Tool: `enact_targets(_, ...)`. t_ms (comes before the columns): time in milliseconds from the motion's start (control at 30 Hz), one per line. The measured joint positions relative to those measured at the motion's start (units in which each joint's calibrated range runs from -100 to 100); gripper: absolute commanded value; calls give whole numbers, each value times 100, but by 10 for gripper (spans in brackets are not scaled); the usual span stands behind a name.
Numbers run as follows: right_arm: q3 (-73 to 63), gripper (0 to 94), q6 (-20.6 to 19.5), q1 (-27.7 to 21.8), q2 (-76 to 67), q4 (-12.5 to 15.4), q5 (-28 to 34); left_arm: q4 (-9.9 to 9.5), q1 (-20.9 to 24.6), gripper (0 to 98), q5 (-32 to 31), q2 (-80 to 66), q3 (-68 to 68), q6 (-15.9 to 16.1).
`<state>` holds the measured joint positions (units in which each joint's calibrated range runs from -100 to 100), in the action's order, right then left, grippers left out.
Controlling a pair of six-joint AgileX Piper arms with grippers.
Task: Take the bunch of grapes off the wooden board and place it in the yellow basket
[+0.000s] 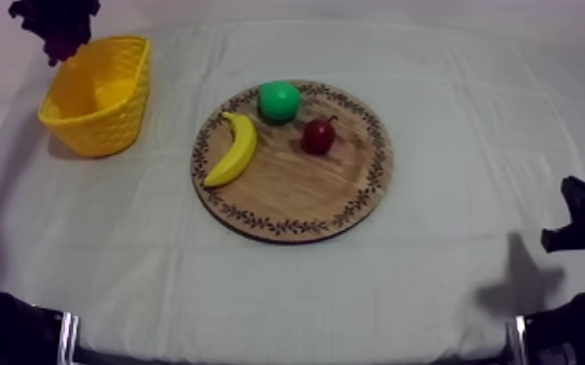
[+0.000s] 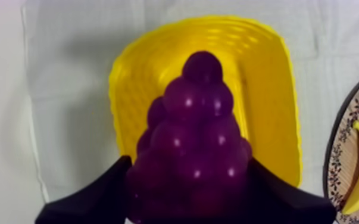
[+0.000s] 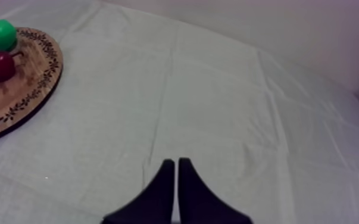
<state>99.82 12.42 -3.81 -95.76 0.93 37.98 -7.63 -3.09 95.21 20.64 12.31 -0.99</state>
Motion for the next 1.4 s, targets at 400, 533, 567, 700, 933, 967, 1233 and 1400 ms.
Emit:
enact_targets(400, 0, 3, 0, 0, 0, 0, 0, 287, 17, 611, -141, 421, -200, -20)
enact_targets(533, 0, 3, 0, 0, 0, 0, 0, 406, 52, 704, -93, 441, -194, -52)
enact_targets(567, 0, 3, 0, 0, 0, 0, 0, 447, 65, 732, -72, 458, -194, -58)
enact_targets(700, 0, 3, 0, 0, 0, 0, 0, 637, 146, 842, 33, 584, -211, -71)
enact_targets(933, 0, 3, 0, 0, 0, 0, 0, 763, 177, 949, 62, 703, -306, -113)
enact_targets(967, 0, 3, 0, 0, 0, 0, 0, 763, 177, 953, 62, 715, -311, -122)
enact_targets(1233, 0, 3, 0, 0, 0, 0, 0, 731, 150, 965, 61, 701, -355, -173)
enact_targets(1400, 0, 3, 0, 0, 0, 0, 0, 731, 149, 965, 61, 694, -396, -168)
